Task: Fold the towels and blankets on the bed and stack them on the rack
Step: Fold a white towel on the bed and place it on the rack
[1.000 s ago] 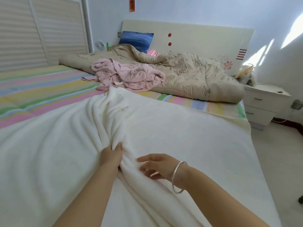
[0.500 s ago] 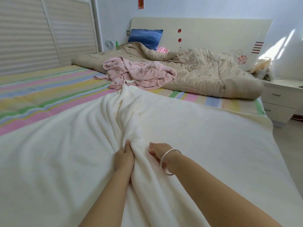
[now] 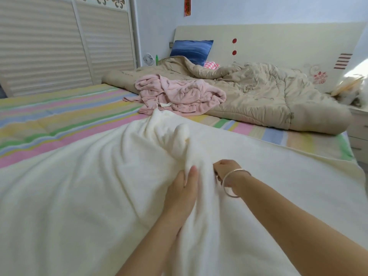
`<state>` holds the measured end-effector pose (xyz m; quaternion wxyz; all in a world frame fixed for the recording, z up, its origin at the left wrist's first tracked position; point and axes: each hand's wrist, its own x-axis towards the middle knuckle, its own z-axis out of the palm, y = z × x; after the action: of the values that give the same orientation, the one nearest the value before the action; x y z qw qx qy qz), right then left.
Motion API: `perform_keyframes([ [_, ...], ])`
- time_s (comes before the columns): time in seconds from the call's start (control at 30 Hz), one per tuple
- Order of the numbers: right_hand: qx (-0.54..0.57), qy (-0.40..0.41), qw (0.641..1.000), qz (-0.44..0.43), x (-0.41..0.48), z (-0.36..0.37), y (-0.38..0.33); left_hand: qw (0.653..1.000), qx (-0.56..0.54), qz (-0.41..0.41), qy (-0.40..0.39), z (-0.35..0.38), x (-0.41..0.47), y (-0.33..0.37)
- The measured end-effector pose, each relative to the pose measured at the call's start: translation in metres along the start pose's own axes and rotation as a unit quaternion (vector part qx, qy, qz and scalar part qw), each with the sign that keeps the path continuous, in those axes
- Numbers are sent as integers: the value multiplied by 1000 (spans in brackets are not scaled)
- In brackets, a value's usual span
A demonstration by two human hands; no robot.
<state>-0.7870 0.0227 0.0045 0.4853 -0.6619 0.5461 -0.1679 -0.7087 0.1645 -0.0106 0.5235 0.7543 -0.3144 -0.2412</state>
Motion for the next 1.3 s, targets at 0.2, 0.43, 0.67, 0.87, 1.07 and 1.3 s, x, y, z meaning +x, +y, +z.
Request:
perform_keyframes([
  [0.2, -152, 232, 961, 7, 32, -137, 36, 988, 40, 66, -131, 70, -11, 28],
  [0.43, 130, 12, 983, 133, 19, -122, 81, 981, 147, 102, -73, 107, -17, -1],
  [0.67, 193, -113, 963, 152, 12, -86, 61, 996, 15, 81, -20, 98, -37, 8],
  [0.87, 278, -7, 953, 121, 23, -165, 44, 988, -153, -16, 12, 105, -36, 14],
  [1.07, 386, 44, 915, 106, 37, -262, 84, 991, 120, 47, 32, 138, -41, 18],
  [1.3, 490, -79, 851, 169, 51, -268, 118, 917, 390, 82, 10, 171, -55, 5],
])
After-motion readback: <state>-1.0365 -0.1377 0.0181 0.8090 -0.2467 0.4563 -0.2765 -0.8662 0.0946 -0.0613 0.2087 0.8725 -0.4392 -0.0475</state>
